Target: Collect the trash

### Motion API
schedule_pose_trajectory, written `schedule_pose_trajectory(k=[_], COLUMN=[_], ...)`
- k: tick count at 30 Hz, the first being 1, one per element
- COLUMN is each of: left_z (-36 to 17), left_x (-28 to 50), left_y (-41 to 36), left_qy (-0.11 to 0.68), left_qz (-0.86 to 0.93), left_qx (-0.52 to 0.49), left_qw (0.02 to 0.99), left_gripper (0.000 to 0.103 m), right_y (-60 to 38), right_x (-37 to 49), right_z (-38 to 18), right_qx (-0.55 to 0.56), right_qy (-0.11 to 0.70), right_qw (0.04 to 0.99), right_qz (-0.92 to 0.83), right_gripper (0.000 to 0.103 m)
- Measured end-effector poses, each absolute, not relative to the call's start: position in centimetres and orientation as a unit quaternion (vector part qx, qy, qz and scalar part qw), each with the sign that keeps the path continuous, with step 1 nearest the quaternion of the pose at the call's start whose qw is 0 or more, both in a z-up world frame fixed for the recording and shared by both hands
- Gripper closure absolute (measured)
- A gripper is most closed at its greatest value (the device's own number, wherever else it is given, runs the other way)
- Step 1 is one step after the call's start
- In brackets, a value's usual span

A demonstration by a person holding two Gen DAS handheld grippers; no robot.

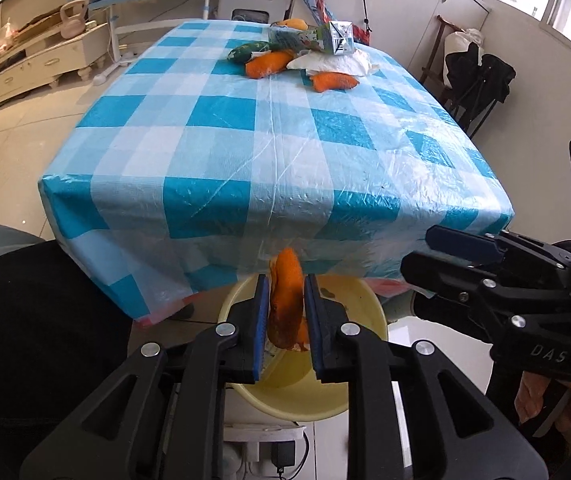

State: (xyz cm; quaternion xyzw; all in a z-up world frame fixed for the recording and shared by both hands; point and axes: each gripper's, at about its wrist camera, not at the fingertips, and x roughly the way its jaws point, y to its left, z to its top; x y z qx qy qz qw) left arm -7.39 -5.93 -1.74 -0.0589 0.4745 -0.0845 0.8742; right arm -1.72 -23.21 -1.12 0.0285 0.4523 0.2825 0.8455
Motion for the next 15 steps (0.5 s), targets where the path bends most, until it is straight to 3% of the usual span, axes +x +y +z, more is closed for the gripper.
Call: schedule_pose_trajectory(k=[1, 3, 7, 10, 15], left_z=[-1.4, -0.7, 1.4, 2.9, 2.2], left_x=[-7.5, -7.7, -7.6, -7.5, -7.8], left_y=[-5.7, -5.1, -3.8, -2.9, -2.0], left_qy=[0.467, 0.447, 0.398, 0.359, 0.339], left_qz=[-0.079, -0.064, -0.033, -0.011, 0.014], left_qx=[-0.059, -0.063, -0.064, -0.054, -0.029], left_qw=[0.879, 0.890, 0.915, 0.932, 0.940], left_gripper=[0.079, 0.056, 0.039, 0.021, 0.014], right_y=[-23.6, -24.1, -24.5, -24.6, -23.3], right_x=[-1.7, -1.6, -1.5, -1.4, -2.1], right_z=[-1.1, -1.0, -1.1, -0.6, 0.4], right_qx=[0.032, 0.038, 0.038, 0.034, -0.057], right_qy=[0.450, 0.447, 0.447, 0.440, 0.385], right_qw=[0.850, 0.855, 0.865, 0.878, 0.916], right_qz=[0.274, 0.260, 0.223, 0.187, 0.095], right_gripper=[0.044, 0.038, 0.024, 0.012, 0.007])
